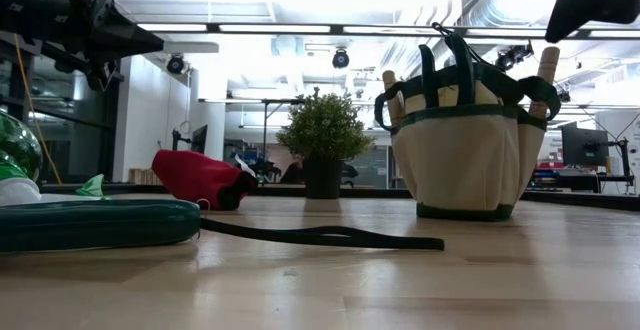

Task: Pick & Place Garden tools in Gardening bag
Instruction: Put the hand rake into the gardening bag

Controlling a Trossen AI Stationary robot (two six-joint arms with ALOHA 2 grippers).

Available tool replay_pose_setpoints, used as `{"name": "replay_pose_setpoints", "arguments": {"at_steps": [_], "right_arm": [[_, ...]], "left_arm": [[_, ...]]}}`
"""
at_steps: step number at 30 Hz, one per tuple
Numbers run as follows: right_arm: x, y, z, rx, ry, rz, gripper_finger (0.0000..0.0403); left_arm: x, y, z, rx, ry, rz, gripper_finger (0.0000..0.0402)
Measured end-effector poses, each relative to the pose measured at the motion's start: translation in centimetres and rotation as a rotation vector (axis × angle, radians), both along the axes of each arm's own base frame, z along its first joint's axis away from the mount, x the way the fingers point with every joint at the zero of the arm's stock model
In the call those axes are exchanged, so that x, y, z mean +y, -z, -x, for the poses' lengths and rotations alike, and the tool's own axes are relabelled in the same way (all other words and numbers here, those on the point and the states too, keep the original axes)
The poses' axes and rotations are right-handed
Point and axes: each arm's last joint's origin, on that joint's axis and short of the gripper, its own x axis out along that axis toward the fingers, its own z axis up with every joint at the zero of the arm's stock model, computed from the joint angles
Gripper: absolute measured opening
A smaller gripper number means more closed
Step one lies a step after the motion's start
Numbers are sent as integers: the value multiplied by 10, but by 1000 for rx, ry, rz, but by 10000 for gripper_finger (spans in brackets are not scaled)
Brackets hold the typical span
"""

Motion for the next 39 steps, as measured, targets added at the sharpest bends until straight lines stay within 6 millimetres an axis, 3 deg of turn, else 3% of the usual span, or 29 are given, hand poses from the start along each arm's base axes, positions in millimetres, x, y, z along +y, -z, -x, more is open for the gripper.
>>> {"name": "replay_pose_setpoints", "arguments": {"at_steps": [18,39], "right_arm": [[10,12,-21,64,-6,-9,2],[14,13,-37,-42,35,58,2]], "left_arm": [[0,0,0,0,0,0,0],[0,0,0,0,2,0,0]]}}
